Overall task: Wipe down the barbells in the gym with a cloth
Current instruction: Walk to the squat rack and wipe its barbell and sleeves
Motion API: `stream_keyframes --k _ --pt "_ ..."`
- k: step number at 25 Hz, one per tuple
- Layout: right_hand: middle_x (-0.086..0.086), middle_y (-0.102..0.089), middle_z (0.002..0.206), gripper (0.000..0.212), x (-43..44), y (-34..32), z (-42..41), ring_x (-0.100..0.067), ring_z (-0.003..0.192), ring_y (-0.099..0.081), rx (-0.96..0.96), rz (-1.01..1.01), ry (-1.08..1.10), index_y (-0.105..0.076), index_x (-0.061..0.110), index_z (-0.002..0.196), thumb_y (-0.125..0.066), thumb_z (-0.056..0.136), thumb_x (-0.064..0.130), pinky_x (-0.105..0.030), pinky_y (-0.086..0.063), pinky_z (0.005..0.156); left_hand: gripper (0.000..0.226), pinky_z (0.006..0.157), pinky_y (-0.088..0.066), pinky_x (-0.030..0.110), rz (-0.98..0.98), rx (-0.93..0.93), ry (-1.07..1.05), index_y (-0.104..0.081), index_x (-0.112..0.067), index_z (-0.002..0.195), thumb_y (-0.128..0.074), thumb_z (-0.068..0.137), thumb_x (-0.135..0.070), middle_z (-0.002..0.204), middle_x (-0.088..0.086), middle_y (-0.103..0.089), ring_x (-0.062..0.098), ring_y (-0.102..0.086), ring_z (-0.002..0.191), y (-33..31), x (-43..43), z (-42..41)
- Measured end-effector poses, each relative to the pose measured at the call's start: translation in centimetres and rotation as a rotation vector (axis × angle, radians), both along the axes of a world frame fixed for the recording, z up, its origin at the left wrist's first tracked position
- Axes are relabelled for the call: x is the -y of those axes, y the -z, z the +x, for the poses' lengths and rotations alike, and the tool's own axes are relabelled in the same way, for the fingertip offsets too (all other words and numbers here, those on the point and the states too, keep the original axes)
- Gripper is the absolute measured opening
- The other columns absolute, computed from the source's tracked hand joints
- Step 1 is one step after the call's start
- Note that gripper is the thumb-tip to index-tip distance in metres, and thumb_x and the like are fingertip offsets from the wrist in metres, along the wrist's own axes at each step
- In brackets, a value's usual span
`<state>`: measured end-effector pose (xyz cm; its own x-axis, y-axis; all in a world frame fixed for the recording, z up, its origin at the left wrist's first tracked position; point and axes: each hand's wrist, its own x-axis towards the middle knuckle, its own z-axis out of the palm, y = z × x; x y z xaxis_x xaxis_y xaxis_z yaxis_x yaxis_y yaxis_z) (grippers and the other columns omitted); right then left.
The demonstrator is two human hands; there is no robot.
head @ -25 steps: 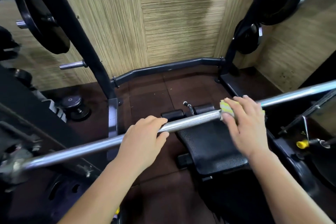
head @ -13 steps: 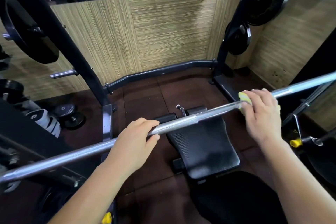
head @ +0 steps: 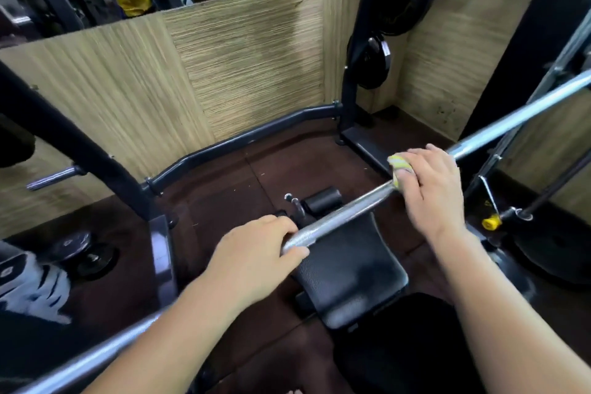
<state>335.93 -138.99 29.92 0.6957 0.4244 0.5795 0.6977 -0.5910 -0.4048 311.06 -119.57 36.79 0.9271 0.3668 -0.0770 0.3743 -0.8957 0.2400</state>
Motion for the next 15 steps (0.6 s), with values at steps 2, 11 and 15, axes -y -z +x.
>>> stream_keyframes --k 2,11,15 --pt "0.002 -0.075 0.107 0.024 -1.5 -1.0 -1.6 -0.034 0.113 -0.064 0.015 -0.031 0.03 -0.077 0.024 0.104 -0.054 0.095 0.029 -0.053 -0.044 0.103 0.033 0.079 -0.047 0.036 -0.004 -0.003 0.118 -0.055 -0.037 0.11 -0.048 0.088 -0.061 0.105 -0.013 -0.062 0.016 -0.061 0.099 0.1 0.5 3.1" --pt "-0.01 -0.067 0.129 0.04 1.1 -1.2 1.0 -0.036 0.132 -0.054 -0.076 -0.064 0.114 -0.07 0.013 0.125 -0.045 0.103 0.035 -0.047 -0.033 0.121 0.037 0.07 -0.046 0.038 -0.015 -0.115 0.482 -0.052 -0.028 0.095 -0.046 0.086 -0.063 0.087 -0.007 -0.062 0.019 -0.06 0.083 0.2 -1.1 10.2" --pt "-0.002 -0.066 0.133 0.038 -1.3 -0.7 -1.0 -0.03 0.143 -0.046 -0.161 -0.034 0.203 -0.07 0.017 0.123 -0.046 0.102 0.038 -0.053 -0.03 0.121 0.043 0.078 -0.05 0.039 -0.029 -0.08 0.542 -0.055 -0.03 0.104 -0.045 0.085 -0.067 0.095 -0.007 -0.065 0.021 -0.063 0.094 0.2 -0.5 12.7"
